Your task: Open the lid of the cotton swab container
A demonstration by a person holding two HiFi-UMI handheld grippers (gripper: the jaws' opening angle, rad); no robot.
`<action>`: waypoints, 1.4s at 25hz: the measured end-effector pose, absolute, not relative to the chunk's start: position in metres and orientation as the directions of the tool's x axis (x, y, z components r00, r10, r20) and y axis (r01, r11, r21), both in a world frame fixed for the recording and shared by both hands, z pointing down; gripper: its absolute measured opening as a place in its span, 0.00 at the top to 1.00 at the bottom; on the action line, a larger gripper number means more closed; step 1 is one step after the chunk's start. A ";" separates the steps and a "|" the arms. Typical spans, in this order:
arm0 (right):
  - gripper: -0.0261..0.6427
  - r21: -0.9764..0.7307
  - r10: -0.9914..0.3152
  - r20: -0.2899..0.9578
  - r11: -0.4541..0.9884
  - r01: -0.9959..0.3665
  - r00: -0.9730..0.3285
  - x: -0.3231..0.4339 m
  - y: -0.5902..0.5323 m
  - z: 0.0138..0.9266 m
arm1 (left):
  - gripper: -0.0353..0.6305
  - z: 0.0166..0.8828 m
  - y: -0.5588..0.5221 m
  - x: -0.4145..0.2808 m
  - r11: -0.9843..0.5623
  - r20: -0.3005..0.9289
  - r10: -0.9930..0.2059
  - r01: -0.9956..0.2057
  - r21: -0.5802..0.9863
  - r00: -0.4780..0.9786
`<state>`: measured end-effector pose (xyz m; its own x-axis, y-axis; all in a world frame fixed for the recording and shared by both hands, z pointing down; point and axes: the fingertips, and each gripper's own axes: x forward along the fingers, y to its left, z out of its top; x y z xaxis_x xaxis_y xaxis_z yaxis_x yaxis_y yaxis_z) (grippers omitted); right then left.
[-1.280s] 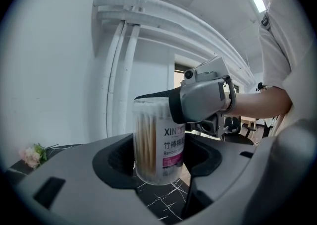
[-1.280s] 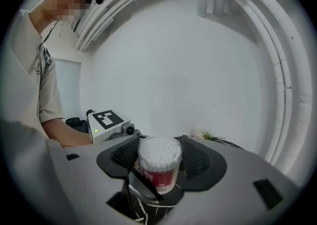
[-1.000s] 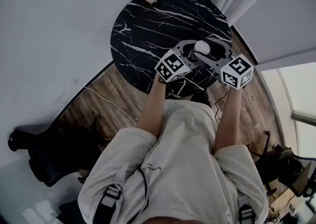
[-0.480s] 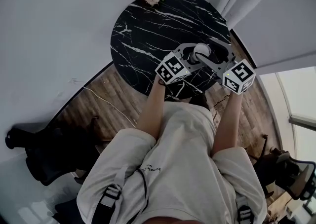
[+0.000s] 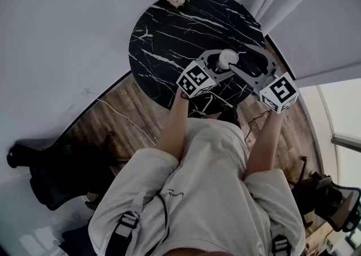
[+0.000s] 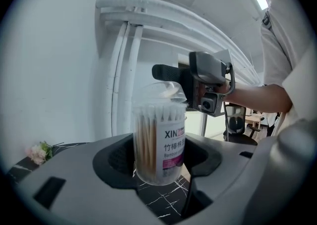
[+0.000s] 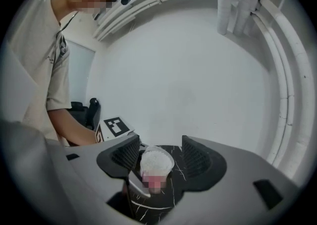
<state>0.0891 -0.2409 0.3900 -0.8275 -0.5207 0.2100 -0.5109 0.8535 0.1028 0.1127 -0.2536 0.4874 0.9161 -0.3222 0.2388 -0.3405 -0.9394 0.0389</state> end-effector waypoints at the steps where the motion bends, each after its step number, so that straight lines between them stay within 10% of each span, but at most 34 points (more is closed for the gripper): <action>1: 0.53 0.102 -0.497 0.237 0.867 -0.487 -0.835 0.088 -0.238 0.393 | 0.55 0.487 -0.256 0.111 -0.936 0.235 -0.331 -0.350 0.040 0.914; 11: 0.59 -0.089 -0.097 0.406 0.985 -0.145 -0.909 0.048 -0.177 0.427 | 0.55 0.485 -0.267 0.096 -0.920 0.227 -0.372 -0.390 0.040 0.900; 35: 0.60 0.152 -0.540 0.195 0.842 -0.518 -0.819 0.073 -0.247 0.378 | 0.55 0.482 -0.255 0.106 -0.930 0.226 -0.350 -0.366 0.029 0.909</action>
